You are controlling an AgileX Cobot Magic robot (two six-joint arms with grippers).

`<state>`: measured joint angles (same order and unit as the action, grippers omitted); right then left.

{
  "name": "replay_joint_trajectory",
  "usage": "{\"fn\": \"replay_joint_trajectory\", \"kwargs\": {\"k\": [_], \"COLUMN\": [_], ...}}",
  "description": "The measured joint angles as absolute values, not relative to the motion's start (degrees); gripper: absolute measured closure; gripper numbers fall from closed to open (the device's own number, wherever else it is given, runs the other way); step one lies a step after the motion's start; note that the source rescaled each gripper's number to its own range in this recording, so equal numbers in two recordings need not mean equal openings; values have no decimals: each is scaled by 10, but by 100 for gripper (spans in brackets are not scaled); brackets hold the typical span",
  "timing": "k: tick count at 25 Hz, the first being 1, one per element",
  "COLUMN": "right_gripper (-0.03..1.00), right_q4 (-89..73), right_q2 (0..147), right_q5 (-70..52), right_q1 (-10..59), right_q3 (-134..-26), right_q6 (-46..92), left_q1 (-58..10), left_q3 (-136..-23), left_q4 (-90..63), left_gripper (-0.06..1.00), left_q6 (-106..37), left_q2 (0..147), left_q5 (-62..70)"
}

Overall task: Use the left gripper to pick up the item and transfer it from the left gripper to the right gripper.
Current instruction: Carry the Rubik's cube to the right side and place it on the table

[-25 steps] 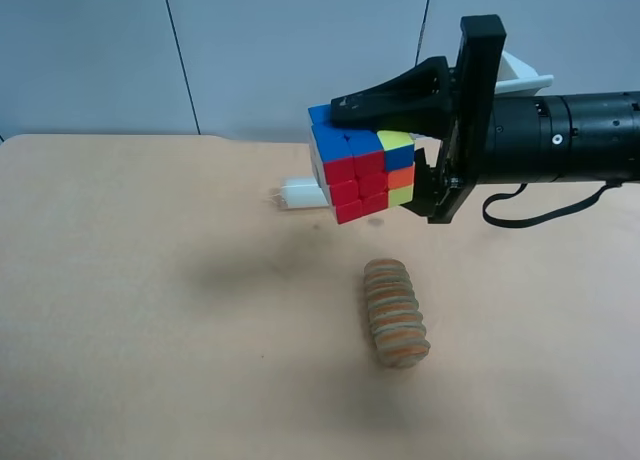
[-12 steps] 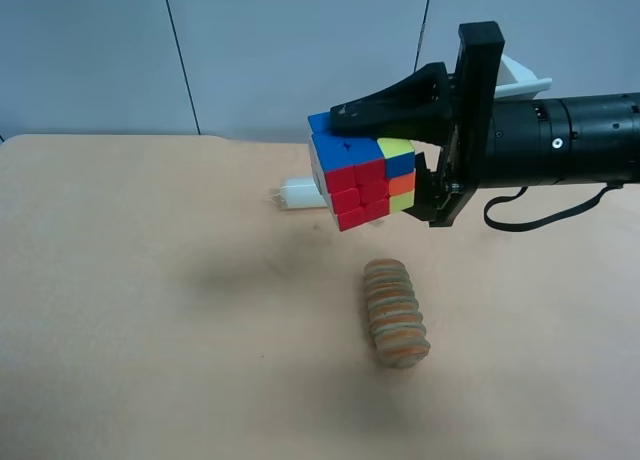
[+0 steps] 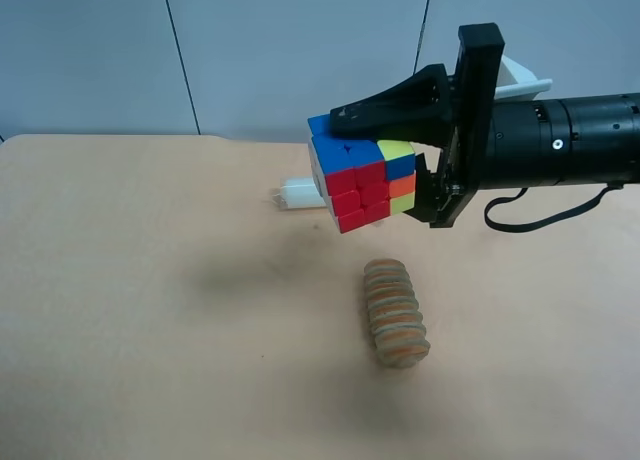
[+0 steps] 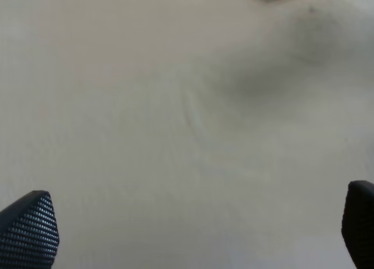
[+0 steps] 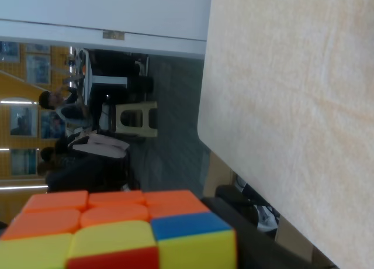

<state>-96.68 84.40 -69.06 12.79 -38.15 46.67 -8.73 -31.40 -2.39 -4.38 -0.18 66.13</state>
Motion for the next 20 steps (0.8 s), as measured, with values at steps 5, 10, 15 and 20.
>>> {"fn": "replay_joint_trajectory", "kwargs": {"k": [5,10,15,20], "right_gripper": [97,97,97,97], "right_q4": [-961,-957,-957,-956], "right_q2": [844,844,844,844], "right_q5": [-691,-691,-691,-691], "right_q1": [128,128,128,128], "right_q3": [-382,-382,-382,-382], "right_q6": [467,467,473,488], "left_q1": [-87,-87,-87,-56], "left_q3": [-299,-293,-293,-293], "left_q4": [-23,-23,-23,-23], "left_gripper": [-5,-5,-5,-5], "left_q6": [-44,-44,-44,-44], "left_q2": [-2,-2,-2,-2], "left_q5": [611,607,605,605]}}
